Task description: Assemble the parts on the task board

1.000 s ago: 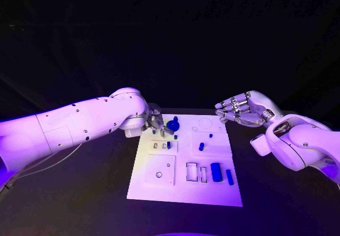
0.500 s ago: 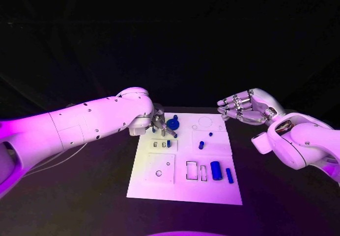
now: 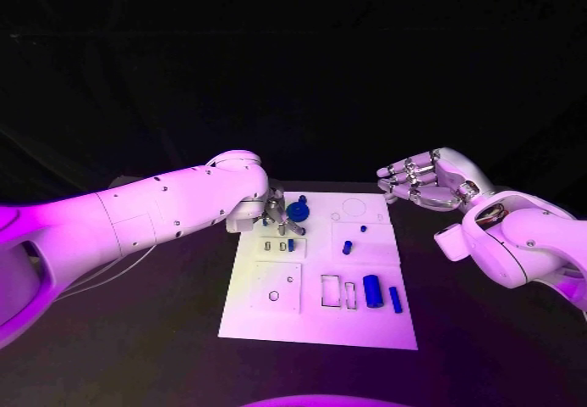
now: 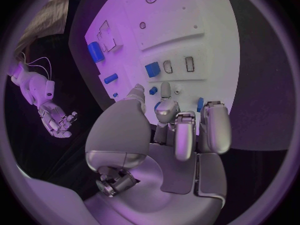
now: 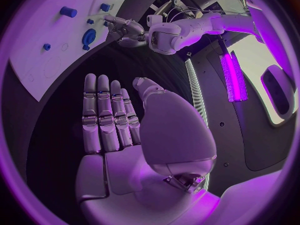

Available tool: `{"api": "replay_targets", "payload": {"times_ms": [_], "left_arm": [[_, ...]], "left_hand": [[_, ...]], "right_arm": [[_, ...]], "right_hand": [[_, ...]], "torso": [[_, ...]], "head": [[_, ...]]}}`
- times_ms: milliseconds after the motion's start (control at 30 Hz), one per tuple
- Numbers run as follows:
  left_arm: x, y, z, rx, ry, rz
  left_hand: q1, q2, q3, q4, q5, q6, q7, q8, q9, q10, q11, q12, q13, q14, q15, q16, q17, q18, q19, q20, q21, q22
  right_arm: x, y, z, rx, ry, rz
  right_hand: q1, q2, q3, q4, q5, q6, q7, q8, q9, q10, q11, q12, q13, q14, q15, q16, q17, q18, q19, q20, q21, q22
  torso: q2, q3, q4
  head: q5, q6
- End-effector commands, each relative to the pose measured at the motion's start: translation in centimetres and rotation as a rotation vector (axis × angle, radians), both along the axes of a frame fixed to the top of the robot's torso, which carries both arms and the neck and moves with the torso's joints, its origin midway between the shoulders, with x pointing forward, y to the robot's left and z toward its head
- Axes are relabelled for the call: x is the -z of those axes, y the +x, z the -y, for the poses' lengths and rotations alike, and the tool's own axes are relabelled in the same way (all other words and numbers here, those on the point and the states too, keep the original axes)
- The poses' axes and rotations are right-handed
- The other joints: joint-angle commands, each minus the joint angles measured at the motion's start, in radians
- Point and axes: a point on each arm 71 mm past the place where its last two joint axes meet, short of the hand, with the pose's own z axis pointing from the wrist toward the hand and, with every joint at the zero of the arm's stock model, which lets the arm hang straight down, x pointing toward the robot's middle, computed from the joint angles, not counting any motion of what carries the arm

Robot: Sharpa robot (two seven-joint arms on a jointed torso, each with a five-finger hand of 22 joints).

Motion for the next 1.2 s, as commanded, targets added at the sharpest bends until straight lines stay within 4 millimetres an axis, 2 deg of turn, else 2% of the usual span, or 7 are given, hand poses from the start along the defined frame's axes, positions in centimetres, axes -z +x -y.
{"api": "replay_targets", "payload": {"times_ms": [33, 200, 533, 667, 800, 1200], "left_arm": [[0.33, -0.16, 0.34, 0.021, 0.014, -0.028], [0.73, -0.18, 0.61, 0.021, 0.013, -0.031], [1.10, -0.22, 0.75, 0.029, 0.012, -0.046], [1.14, -0.42, 0.94, 0.035, 0.004, -0.056], [1.16, -0.64, 1.08, 0.041, 0.003, -0.064], [1.27, -0.85, 1.07, 0.053, 0.010, -0.082]], "left_hand": [[0.003, 0.004, -0.007, 0.002, -0.001, -0.010, 0.000, 0.005, 0.001, -0.001, 0.000, 0.002, 0.001, 0.101, -0.007, 0.006, 0.251, -0.019, 0.005, 0.000, 0.005, 0.001], [0.009, 0.014, -0.007, 0.002, -0.001, -0.014, 0.001, 0.007, 0.008, -0.005, 0.000, -0.001, -0.001, 0.101, -0.007, 0.006, 0.251, -0.019, 0.004, 0.000, 0.005, 0.002], [0.016, 0.026, -0.005, 0.002, 0.000, -0.017, 0.000, 0.011, 0.017, -0.004, 0.000, 0.000, 0.002, 0.102, -0.007, 0.007, 0.252, -0.019, 0.004, 0.000, 0.006, 0.003], [0.019, 0.029, -0.004, 0.002, 0.000, -0.018, 0.000, 0.012, 0.020, -0.004, 0.000, 0.000, 0.003, 0.102, -0.007, 0.007, 0.252, -0.019, 0.005, 0.001, 0.007, 0.005], [0.020, 0.032, -0.004, 0.002, 0.000, -0.018, 0.000, 0.012, 0.022, -0.005, 0.000, 0.000, 0.002, 0.102, -0.007, 0.007, 0.252, -0.019, 0.005, 0.001, 0.007, 0.004], [0.031, 0.043, 0.001, 0.001, 0.001, -0.021, -0.001, 0.015, 0.031, -0.005, -0.001, 0.000, 0.005, 0.103, -0.007, 0.008, 0.254, -0.019, 0.005, 0.001, 0.009, 0.007]], "right_arm": [[-0.08, -0.03, -0.05, 0.001, 0.003, 0.013], [-0.10, -0.01, -0.09, 0.001, 0.005, 0.018], [-0.19, 0.05, -0.07, 0.011, 0.013, 0.030], [-0.20, 0.10, -0.04, 0.017, 0.016, 0.032], [-0.20, 0.14, -0.02, 0.019, 0.017, 0.033], [-0.19, 0.29, 0.01, 0.027, 0.017, 0.037]], "right_hand": [[-0.006, 0.001, 0.000, -0.007, 0.008, -0.001, 0.005, -0.004, 0.000, -0.001, 0.007, -0.005, -0.001, 0.003, 0.007, -0.003, -0.002, 0.005, 0.002, 0.005, -0.005, -0.002], [-0.006, 0.001, 0.000, -0.007, 0.010, -0.001, 0.005, -0.004, 0.000, -0.001, 0.007, -0.005, -0.001, 0.004, 0.007, -0.003, -0.002, 0.005, 0.002, 0.004, -0.005, -0.003], [-0.002, 0.001, 0.007, -0.013, 0.029, 0.000, 0.005, -0.004, 0.000, 0.002, 0.006, -0.006, -0.001, 0.007, 0.005, -0.003, -0.007, 0.005, 0.007, 0.003, -0.006, -0.009], [-0.002, 0.001, 0.008, -0.014, 0.035, 0.000, 0.005, -0.004, 0.000, 0.002, 0.006, -0.007, -0.001, 0.007, 0.005, -0.003, -0.008, 0.005, 0.008, 0.002, -0.006, -0.010], [-0.002, 0.000, 0.009, -0.016, 0.040, 0.000, 0.005, -0.005, 0.000, 0.002, 0.006, -0.008, -0.002, 0.007, 0.005, -0.003, -0.009, 0.005, 0.008, 0.002, -0.006, -0.012], [-0.002, 0.000, 0.011, -0.017, 0.044, 0.000, 0.005, -0.005, 0.000, 0.002, 0.007, -0.009, -0.002, 0.006, 0.006, -0.004, -0.010, 0.005, 0.008, 0.002, -0.007, -0.013]], "torso": [[0.000, 0.0003, 0.0006], [0.000, 0.0009, -0.0005], [0.000, 0.0025, 0.0011], [0.001, 0.0012, -0.0001], [0.000, 0.0020, -0.0015], [0.000, 0.0016, 0.0003]], "head": [[0.000, -0.005], [0.002, -0.010], [0.005, -0.017], [0.005, -0.018], [0.008, -0.020], [0.010, -0.023]]}}
